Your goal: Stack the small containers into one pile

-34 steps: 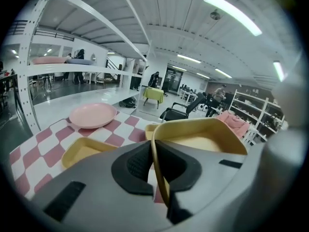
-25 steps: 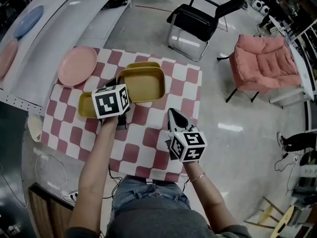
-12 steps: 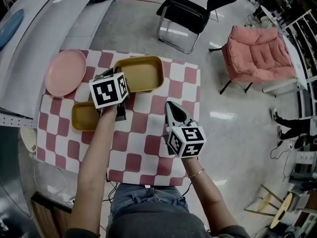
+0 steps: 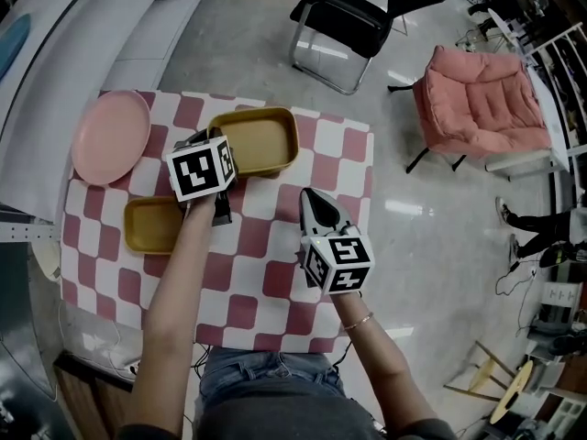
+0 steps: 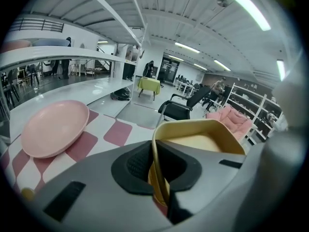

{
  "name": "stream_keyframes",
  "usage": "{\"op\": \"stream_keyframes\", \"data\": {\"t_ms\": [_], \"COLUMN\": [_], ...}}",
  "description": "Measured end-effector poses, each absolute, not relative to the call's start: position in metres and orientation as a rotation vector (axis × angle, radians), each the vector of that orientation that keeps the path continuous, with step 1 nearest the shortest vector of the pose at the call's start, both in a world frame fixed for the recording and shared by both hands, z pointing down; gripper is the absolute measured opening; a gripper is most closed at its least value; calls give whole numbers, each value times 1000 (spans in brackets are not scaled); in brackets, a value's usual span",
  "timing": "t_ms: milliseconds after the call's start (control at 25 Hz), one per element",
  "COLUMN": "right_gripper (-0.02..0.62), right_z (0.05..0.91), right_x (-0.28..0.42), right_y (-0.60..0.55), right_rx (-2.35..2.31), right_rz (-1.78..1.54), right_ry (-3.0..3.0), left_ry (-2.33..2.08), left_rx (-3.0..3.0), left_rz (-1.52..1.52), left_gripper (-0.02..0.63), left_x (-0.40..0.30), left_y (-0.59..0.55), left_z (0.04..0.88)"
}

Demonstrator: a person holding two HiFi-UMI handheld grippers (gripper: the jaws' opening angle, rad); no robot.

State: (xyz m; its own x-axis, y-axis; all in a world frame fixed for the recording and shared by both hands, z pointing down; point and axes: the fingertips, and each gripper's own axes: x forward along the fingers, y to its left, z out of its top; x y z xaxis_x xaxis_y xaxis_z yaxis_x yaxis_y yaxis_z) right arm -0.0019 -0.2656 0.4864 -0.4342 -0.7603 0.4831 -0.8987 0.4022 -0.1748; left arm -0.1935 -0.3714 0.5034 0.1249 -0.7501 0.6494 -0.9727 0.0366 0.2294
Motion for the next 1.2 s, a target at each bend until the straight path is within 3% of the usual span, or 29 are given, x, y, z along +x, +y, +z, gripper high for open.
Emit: {"op": "stream_keyframes", "data": {"t_ms": [840,1000,1200], "right_gripper": [11,11,11], "right_z": [516,515,507], "right_x": [-1,-2,-4], "right_y": [-277,-275,-271], "right_rx": [1375,1368,1352], "right_rz": [669,671,664], "right_ry": [-2338,-2338,-2350], "left_ry": [-1700,-1689,-1722], "left_rx": [1736,1755,1769], "left_rz": [563,555,518], "left_gripper": [26,90,95], "left_x": [-188,-185,-189], "left_y": [-373,-372,-366], "left_z": [536,533,515]}}
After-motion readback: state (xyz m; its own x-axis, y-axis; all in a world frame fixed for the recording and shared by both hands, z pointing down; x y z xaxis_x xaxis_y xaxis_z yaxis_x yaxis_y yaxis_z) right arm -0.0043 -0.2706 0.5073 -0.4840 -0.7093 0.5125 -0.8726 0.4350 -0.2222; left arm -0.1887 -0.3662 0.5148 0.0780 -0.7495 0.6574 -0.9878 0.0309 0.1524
